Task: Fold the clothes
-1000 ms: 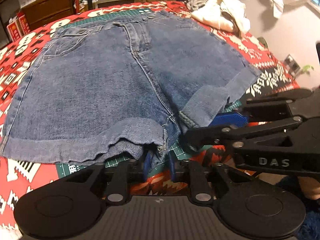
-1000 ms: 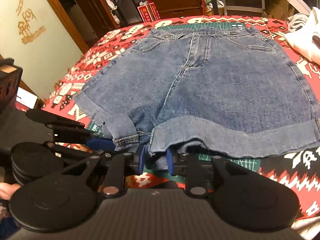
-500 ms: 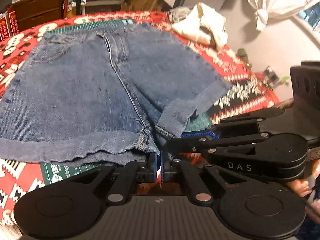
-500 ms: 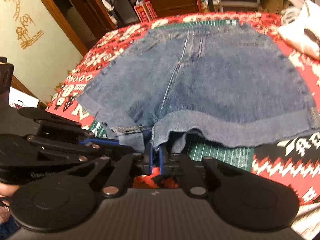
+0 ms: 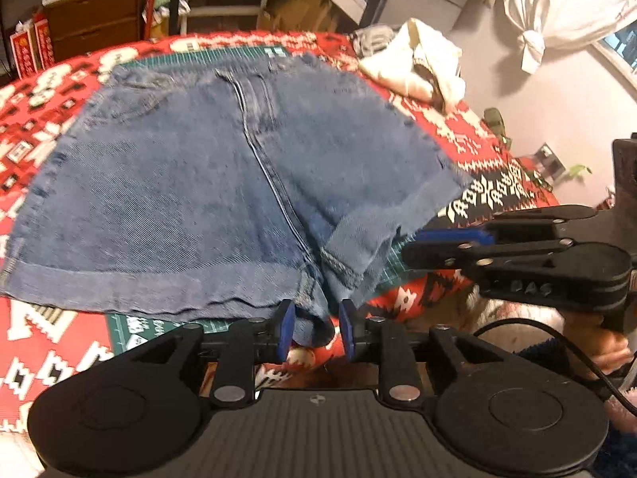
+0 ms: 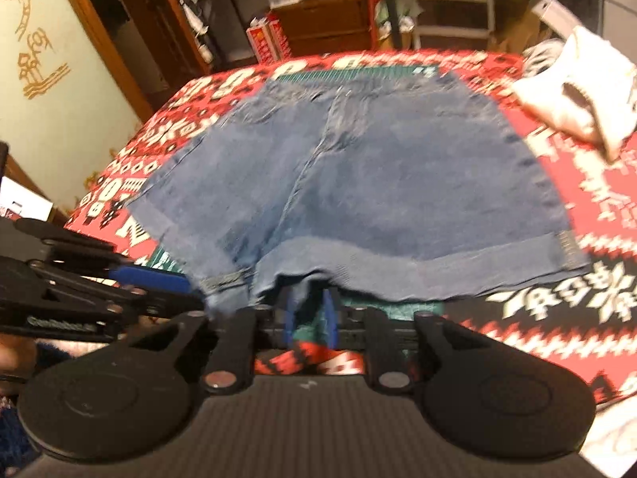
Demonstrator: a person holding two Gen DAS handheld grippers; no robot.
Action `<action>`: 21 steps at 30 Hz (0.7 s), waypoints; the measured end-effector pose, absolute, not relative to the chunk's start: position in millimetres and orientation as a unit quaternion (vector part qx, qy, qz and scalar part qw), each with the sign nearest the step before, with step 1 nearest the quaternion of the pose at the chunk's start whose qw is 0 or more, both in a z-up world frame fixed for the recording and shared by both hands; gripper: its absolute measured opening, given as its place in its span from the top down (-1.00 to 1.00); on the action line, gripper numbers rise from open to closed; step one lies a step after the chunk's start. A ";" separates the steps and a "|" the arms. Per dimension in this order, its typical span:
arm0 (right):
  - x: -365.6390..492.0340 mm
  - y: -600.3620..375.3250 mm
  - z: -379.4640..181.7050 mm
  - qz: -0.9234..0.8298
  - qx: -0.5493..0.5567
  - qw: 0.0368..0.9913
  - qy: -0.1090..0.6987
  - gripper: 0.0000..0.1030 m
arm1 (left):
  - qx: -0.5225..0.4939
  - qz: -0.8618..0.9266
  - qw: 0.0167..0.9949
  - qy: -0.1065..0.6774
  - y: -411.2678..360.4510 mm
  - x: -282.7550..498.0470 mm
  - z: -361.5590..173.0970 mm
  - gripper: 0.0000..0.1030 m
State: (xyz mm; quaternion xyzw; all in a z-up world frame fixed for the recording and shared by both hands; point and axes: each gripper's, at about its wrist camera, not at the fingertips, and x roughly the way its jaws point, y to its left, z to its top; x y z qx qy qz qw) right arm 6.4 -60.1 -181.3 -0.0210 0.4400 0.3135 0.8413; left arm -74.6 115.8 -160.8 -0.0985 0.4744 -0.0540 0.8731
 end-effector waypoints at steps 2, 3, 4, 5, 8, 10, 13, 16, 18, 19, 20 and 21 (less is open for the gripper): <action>11.8 -67.2 -176.7 0.299 -0.026 0.853 0.427 0.30 | -0.084 -0.037 0.885 0.457 115.5 -77.8 -152.1 0.24; 14.5 -70.7 -174.4 0.292 -0.028 0.858 0.421 0.06 | -0.076 -0.028 0.890 0.448 115.7 -76.9 -148.3 0.10; 17.2 -74.3 -172.1 0.285 -0.030 0.864 0.415 -0.09 | -0.068 -0.018 0.896 0.439 116.0 -76.0 -144.4 -0.03; 19.9 -77.8 -169.8 0.277 -0.033 0.869 0.408 -0.36 | -0.060 -0.008 0.901 0.430 116.4 -74.6 -141.1 -0.16; 28.0 -88.5 -162.9 0.255 -0.040 0.884 0.389 -0.64 | -0.043 0.025 0.908 0.417 121.8 -59.6 -142.7 -0.51; 40.2 -89.0 -169.4 0.243 -0.045 0.888 0.389 -0.75 | -0.030 0.047 0.906 0.420 126.8 -45.0 -150.6 -0.56; 57.9 -88.2 -185.2 0.227 -0.061 0.888 0.396 -0.80 | -0.007 0.075 0.897 0.436 134.1 -25.2 -169.6 -0.56; 72.0 -84.3 -204.3 0.219 -0.068 0.882 0.411 -0.83 | 0.007 0.092 0.887 0.452 142.5 -13.1 -187.1 -0.55; 79.3 -81.5 -215.9 0.217 -0.074 0.877 0.421 -0.83 | 0.008 0.091 0.883 0.461 146.7 -8.5 -196.6 -0.56; 81.7 -79.9 -221.4 0.217 -0.079 0.876 0.424 -0.83 | 0.007 0.091 0.880 0.466 148.1 -6.3 -201.2 -0.56; 84.3 -78.3 -226.7 0.216 -0.083 0.874 0.428 -0.83 | 0.006 0.092 0.877 0.472 148.9 -4.7 -205.5 -0.56; 86.0 -77.0 -231.8 0.214 -0.087 0.872 0.431 -0.85 | 0.005 0.093 0.874 0.478 149.8 -3.3 -209.8 -0.56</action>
